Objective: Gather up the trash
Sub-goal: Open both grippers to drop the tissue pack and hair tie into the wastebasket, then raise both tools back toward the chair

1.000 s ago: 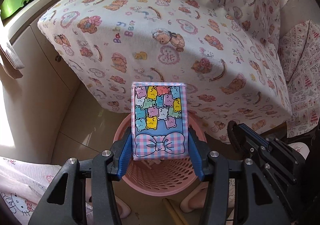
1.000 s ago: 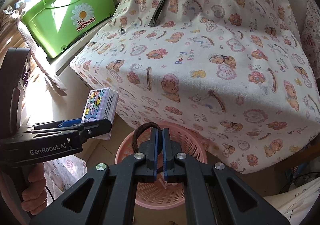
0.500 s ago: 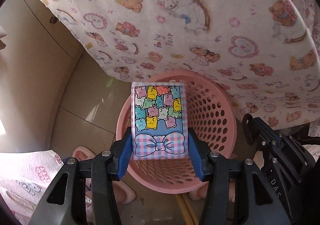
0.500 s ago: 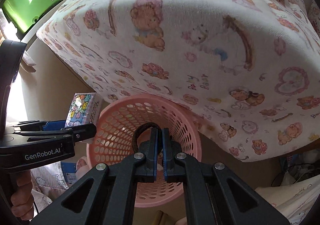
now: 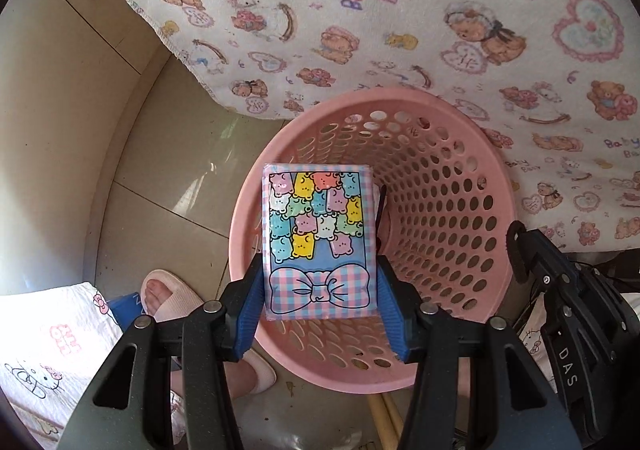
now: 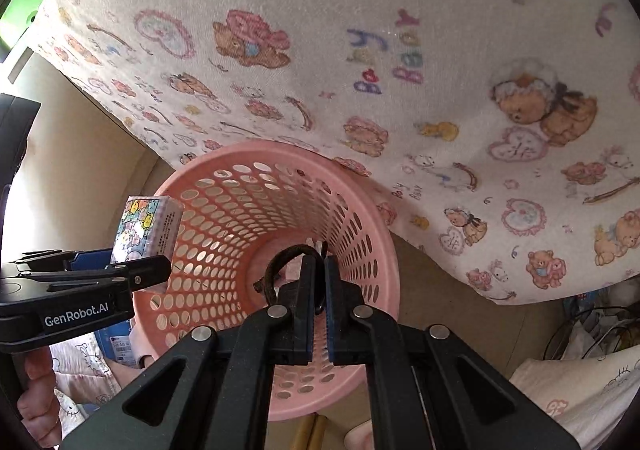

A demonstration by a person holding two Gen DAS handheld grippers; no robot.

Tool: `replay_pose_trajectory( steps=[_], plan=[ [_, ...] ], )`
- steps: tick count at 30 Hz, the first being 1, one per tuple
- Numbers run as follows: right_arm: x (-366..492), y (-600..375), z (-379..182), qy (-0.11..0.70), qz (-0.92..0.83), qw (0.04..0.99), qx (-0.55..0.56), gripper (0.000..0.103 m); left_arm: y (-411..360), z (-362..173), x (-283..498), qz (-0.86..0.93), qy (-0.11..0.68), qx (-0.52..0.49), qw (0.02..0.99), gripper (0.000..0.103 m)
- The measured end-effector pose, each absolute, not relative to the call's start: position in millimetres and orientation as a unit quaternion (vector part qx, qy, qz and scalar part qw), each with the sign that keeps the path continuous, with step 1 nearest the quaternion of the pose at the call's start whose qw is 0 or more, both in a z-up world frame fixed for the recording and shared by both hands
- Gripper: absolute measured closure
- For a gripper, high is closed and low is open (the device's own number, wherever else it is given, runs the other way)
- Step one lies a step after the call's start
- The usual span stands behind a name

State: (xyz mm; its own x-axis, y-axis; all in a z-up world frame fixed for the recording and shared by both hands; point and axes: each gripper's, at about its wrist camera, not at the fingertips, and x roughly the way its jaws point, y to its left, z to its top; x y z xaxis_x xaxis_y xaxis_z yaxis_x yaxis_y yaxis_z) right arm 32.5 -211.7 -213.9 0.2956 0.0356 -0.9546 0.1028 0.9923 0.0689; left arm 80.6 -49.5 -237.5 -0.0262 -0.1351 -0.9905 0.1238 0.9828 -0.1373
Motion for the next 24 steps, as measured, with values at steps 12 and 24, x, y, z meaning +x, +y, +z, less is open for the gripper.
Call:
replay_pose_trajectory(
  steps=[12,24],
  plan=[
    [33.5,-206.7,-227.4,0.606,-0.021,0.793,0.064,0.064,-53.2,-222.1,78.1,-0.089,0.689,0.009,0.72,0.027],
    [32.5,-212.5,-197.8,0.579,-0.034,0.813,0.059,0.056,-48.3,-173.0,73.9,-0.084,0.625,0.011,0.776,0.026]
  ],
)
